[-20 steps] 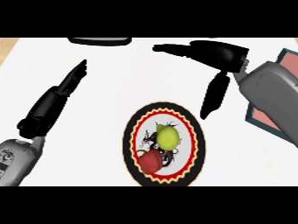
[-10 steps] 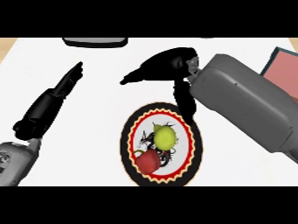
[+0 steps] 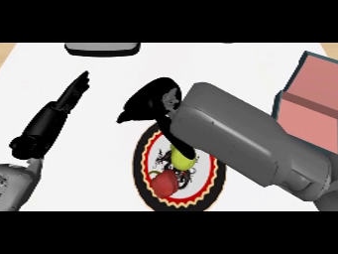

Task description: Pick the pear from the plate and place it in the cardboard box

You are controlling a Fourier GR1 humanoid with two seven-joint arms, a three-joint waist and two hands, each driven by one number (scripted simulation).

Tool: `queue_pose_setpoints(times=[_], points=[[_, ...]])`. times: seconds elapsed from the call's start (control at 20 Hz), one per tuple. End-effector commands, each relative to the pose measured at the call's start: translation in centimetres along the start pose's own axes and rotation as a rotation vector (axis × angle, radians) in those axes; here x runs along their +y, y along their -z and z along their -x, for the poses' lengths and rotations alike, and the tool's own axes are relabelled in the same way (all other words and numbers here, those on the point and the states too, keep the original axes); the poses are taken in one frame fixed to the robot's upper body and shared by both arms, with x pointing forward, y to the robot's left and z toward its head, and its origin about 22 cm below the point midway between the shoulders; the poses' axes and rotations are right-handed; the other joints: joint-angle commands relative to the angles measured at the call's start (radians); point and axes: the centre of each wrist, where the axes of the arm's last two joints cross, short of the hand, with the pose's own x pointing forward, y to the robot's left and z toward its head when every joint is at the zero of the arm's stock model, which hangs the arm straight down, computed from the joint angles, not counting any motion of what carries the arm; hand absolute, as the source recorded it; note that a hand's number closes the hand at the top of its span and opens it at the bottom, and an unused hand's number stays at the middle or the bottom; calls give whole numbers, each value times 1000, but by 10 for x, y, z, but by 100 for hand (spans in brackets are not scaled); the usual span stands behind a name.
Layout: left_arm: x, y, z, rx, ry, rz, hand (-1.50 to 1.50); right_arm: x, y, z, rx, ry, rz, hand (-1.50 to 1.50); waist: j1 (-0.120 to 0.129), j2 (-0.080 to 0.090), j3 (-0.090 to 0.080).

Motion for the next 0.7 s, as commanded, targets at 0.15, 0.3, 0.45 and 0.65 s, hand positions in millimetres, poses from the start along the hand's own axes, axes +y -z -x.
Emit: queue_pose_setpoints(times=[0.15, 0.3, 0.45, 0.65], points=[[3, -12, 5, -2, -9, -4, 0, 16, 10, -8, 68, 1, -71, -150, -5, -1, 0], [-4, -8, 16, 12, -7, -14, 0, 35, 8, -18, 71, -8, -70, -150, -17, -2, 0], [9, -12, -5, 7, 2, -10, 0, 23, 10, -12, 119, -47, -43, -150, 1, 0, 1], [1, -8, -9, 1, -5, 1, 0, 34, 31, -25, 128, -32, -19, -150, 2, 1, 1]])
